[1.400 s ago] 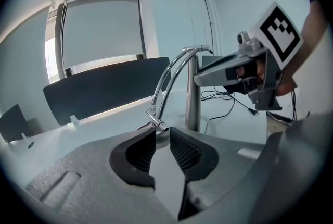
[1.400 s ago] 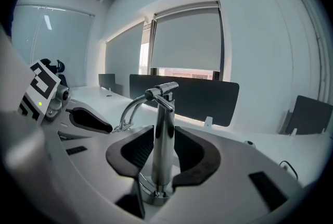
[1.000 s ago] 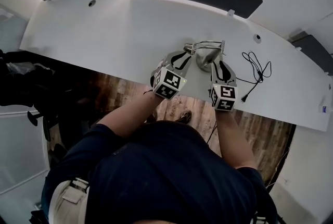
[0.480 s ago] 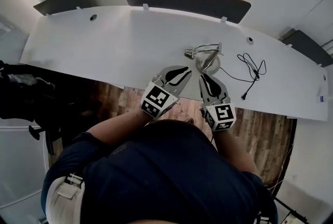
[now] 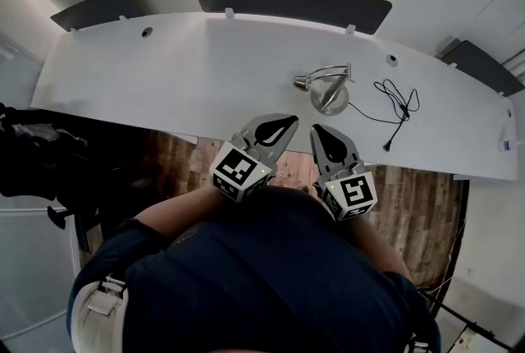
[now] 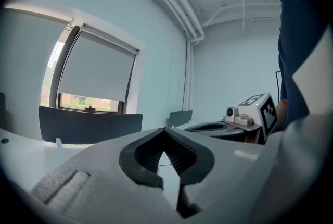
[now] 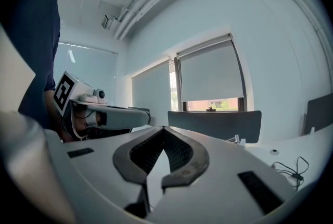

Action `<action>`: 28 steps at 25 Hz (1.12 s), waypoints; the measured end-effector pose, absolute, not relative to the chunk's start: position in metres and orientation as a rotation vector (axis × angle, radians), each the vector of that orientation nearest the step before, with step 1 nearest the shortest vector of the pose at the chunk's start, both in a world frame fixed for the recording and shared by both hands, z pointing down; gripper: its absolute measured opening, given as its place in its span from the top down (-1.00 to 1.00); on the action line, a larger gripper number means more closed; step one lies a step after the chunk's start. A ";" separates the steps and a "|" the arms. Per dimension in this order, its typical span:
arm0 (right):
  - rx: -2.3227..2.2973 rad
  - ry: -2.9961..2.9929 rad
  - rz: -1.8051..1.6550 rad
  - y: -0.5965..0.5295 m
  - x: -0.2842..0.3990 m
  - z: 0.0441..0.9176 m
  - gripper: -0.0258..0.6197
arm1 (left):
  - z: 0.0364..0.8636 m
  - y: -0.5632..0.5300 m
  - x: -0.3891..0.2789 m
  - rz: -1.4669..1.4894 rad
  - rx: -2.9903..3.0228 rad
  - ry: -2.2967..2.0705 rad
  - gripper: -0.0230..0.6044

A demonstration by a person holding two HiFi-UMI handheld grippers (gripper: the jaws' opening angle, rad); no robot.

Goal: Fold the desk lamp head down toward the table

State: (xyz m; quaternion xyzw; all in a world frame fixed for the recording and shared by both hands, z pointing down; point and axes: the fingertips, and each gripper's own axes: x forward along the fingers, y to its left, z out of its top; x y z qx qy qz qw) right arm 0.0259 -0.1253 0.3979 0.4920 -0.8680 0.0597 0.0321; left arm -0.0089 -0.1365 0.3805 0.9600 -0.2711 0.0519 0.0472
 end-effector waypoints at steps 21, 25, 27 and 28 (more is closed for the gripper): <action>1.450 -2.682 0.226 -0.123 0.008 0.410 0.89 | 0.383 -0.126 -0.012 0.176 2.951 -0.779 0.91; 1.447 -2.681 0.216 -0.126 0.009 0.409 0.89 | 0.384 -0.129 -0.012 0.181 2.944 -0.788 0.91; 1.445 -2.679 0.217 -0.127 0.009 0.411 0.89 | 0.385 -0.130 -0.012 0.180 2.942 -0.790 0.91; 1.444 -2.678 0.218 -0.127 0.009 0.412 0.89 | 0.385 -0.130 -0.012 0.180 2.940 -0.791 0.91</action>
